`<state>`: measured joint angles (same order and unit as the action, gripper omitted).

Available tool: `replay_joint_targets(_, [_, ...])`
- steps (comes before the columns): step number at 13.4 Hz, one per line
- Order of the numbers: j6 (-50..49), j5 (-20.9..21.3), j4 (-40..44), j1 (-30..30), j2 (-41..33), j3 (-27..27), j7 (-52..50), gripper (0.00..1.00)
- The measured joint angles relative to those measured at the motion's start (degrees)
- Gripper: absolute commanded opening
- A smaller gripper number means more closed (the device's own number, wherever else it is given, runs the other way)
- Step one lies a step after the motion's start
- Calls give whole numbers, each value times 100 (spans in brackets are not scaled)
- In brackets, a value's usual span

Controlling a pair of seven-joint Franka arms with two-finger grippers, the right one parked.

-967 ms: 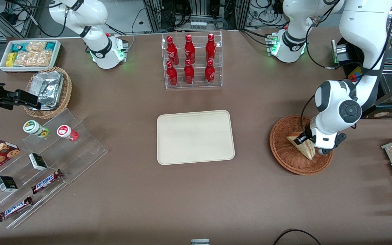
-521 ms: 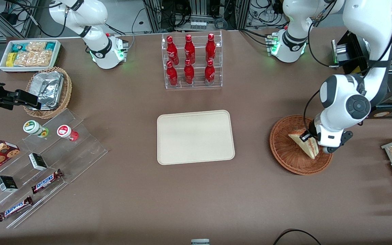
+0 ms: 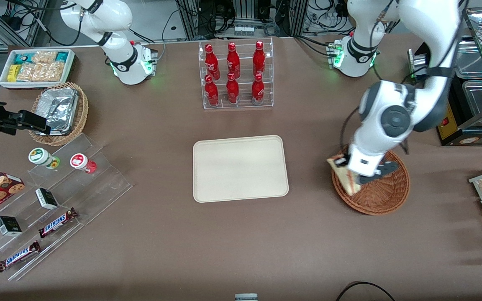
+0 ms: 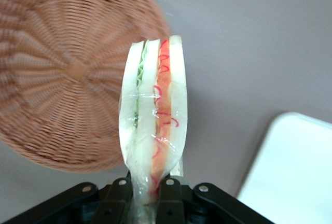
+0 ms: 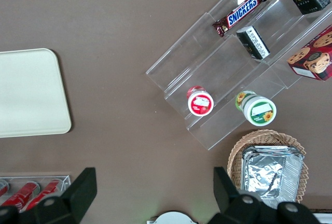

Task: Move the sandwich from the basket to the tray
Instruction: 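Lift the sandwich and carry it over the cream tray, then lower the sandwich onto the tray and open the left gripper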

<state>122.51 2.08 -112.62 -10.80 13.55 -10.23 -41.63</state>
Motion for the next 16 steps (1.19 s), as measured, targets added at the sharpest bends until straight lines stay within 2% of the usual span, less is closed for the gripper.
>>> replay_joint_targets(7, [-47,-9,828,-1390,669,-21,-48,0])
replay_joint_targets(16, [-318,-191,2935,-2580,2541,-15,-498,0])
